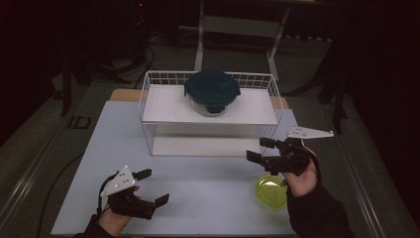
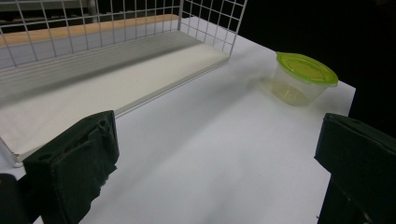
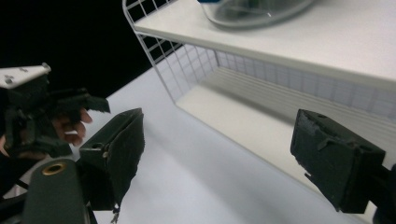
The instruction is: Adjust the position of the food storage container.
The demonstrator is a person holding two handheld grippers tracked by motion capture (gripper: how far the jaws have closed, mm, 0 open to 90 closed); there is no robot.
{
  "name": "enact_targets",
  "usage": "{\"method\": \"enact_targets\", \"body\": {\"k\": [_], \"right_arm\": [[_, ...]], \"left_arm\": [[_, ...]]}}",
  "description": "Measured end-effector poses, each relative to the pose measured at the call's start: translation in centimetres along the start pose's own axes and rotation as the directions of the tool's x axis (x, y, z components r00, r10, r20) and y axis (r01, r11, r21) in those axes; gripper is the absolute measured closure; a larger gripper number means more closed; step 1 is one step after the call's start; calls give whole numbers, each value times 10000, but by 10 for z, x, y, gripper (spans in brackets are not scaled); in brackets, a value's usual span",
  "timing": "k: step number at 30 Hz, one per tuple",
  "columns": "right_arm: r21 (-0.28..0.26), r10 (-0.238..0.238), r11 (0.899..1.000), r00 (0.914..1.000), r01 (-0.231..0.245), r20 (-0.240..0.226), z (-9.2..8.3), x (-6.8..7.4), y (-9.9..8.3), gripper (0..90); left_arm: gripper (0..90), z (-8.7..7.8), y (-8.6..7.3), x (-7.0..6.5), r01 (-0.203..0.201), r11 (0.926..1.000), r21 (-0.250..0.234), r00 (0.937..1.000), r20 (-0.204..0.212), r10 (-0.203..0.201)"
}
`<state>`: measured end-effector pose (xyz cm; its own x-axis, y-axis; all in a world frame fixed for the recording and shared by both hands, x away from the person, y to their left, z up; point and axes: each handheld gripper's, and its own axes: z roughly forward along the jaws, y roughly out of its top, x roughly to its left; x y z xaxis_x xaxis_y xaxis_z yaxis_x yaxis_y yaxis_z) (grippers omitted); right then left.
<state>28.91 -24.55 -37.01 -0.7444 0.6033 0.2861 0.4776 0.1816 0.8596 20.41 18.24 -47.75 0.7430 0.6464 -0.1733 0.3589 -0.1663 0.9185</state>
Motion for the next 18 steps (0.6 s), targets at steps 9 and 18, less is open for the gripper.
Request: {"method": "enact_targets", "body": {"k": [9,18], "right_arm": [[10,207,9998,9980,-208,593,-23,-13,-29,178],[592,412,9970,9903,-494,1325,-32,-28,-68,301]], "left_arm": [[0,0,0,0,46,9999,-134,9999,120,-45],[0,1,-1,1,74,9997,-224,9998,159,-70]]}}
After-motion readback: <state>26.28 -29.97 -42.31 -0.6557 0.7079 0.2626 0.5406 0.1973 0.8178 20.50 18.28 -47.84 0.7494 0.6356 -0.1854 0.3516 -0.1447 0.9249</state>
